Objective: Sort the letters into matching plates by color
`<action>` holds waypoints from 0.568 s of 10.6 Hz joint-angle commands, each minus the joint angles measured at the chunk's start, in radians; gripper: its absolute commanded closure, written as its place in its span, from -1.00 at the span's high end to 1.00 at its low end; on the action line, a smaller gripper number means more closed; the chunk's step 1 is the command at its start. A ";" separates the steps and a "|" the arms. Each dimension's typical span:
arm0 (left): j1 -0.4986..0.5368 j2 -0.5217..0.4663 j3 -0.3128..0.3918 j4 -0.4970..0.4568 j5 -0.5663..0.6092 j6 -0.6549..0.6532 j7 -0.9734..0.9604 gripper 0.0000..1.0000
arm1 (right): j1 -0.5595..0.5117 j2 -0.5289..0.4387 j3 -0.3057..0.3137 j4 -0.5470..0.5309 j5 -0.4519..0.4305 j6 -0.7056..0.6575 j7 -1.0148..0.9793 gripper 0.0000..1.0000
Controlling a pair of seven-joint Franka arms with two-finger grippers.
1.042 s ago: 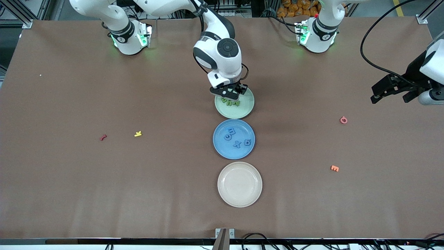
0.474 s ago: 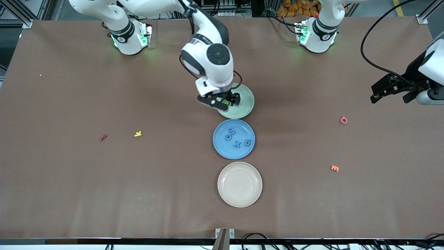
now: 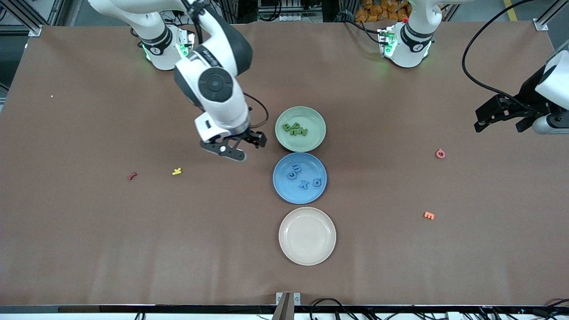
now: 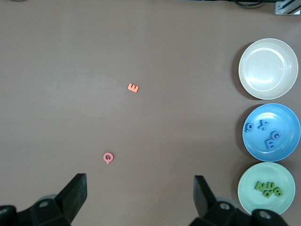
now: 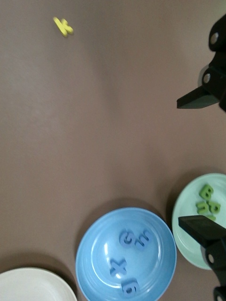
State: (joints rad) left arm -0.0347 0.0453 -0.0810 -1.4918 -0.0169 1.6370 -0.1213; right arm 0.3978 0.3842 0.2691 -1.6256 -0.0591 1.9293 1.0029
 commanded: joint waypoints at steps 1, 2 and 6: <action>-0.001 -0.001 0.001 0.007 -0.011 -0.011 0.020 1.00 | -0.104 -0.119 0.015 -0.115 0.018 0.004 -0.194 1.00; -0.001 0.001 0.001 0.007 -0.011 -0.011 0.020 1.00 | -0.135 -0.132 0.013 -0.115 0.016 0.000 -0.248 1.00; 0.002 -0.001 0.001 0.001 -0.011 -0.011 0.020 1.00 | -0.244 -0.249 0.012 -0.112 0.019 -0.096 -0.471 1.00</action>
State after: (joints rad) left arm -0.0349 0.0457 -0.0810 -1.4926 -0.0169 1.6369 -0.1210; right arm 0.2122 0.2379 0.2680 -1.6998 -0.0585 1.9002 0.6462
